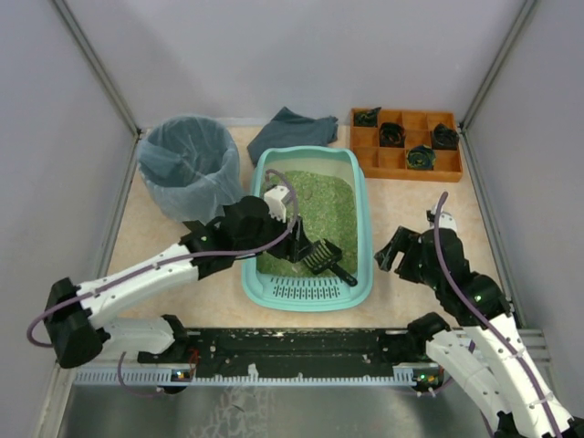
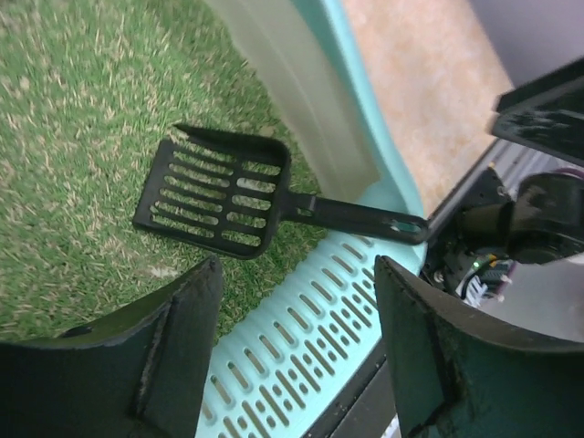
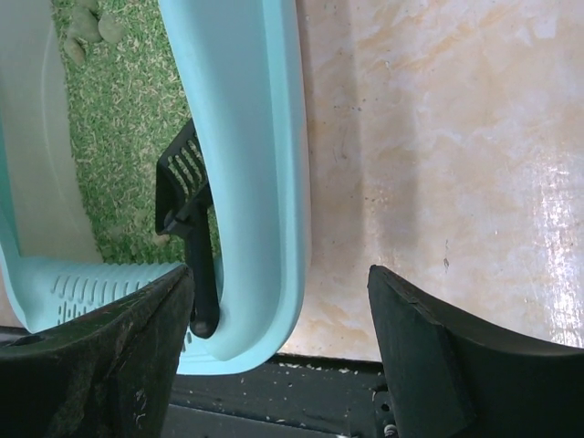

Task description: Clean the litter box

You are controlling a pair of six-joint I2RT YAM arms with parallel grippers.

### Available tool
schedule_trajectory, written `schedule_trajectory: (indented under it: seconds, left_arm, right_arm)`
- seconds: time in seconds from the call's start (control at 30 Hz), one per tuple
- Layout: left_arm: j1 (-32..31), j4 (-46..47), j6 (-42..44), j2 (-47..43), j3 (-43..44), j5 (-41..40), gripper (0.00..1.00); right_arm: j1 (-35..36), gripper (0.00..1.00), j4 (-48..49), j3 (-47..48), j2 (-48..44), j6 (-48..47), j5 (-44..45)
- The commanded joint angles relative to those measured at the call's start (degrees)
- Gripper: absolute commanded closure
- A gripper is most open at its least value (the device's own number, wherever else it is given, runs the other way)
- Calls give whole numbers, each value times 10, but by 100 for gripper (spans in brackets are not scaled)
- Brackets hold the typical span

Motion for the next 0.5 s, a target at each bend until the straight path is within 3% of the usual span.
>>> schedule_trajectory:
  seconds: [0.0, 0.47]
  left_arm:
    - [-28, 72, -58, 59, -8, -22, 28]
    - [-72, 164, -67, 205, -1, -27, 41]
  right_arm:
    - [3, 23, 3, -3, -17, 8, 19]
    - [3, 23, 1, -21, -40, 8, 13]
